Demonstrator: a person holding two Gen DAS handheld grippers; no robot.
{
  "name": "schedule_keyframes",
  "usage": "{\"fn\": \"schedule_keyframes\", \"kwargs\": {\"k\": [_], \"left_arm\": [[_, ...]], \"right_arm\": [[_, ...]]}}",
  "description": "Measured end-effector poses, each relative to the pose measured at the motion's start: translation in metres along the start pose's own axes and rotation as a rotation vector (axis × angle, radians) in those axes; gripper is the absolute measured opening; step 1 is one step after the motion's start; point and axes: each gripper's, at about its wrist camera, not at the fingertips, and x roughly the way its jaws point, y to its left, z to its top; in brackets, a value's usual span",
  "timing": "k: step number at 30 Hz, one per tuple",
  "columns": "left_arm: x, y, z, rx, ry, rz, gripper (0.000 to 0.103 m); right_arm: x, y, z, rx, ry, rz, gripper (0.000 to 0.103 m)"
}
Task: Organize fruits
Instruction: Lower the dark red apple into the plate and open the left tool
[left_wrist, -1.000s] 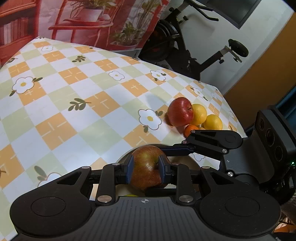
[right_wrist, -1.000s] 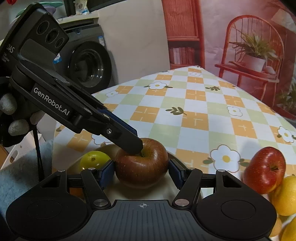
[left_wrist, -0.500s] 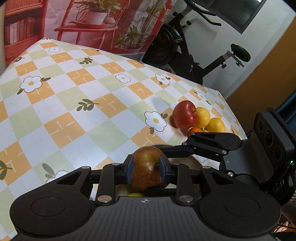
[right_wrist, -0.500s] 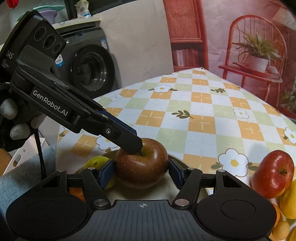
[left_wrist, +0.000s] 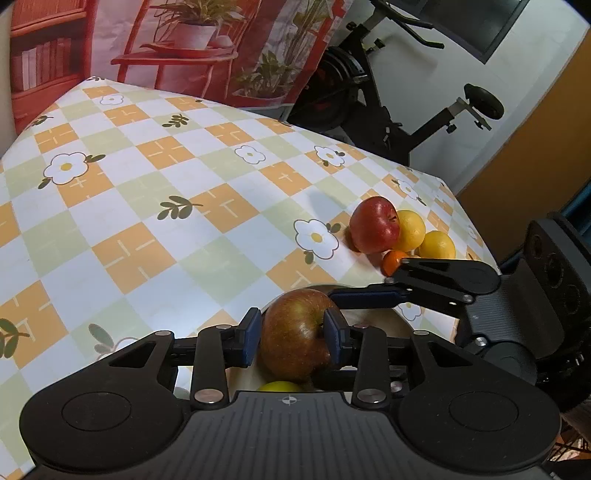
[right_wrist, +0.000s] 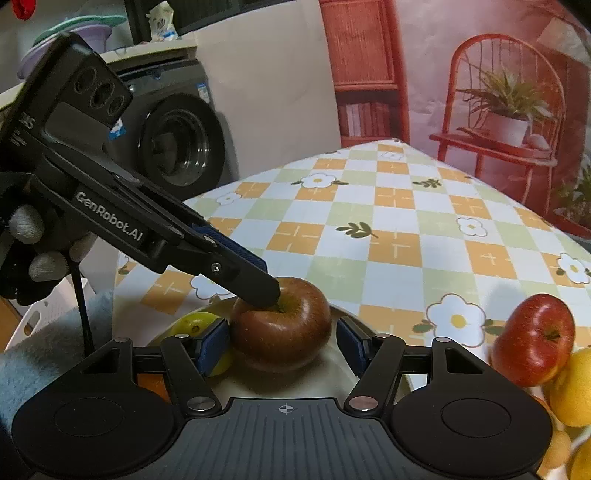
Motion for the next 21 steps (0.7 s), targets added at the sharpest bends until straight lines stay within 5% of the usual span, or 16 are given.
{"fn": "schedule_keyframes", "kwargs": {"k": [21], "left_arm": [[0.001,-0.024,0.008,0.045,-0.027,0.065,0.039]], "right_arm": [[-0.098,-0.058,-0.080,0.221,-0.232,-0.271,0.060]]}}
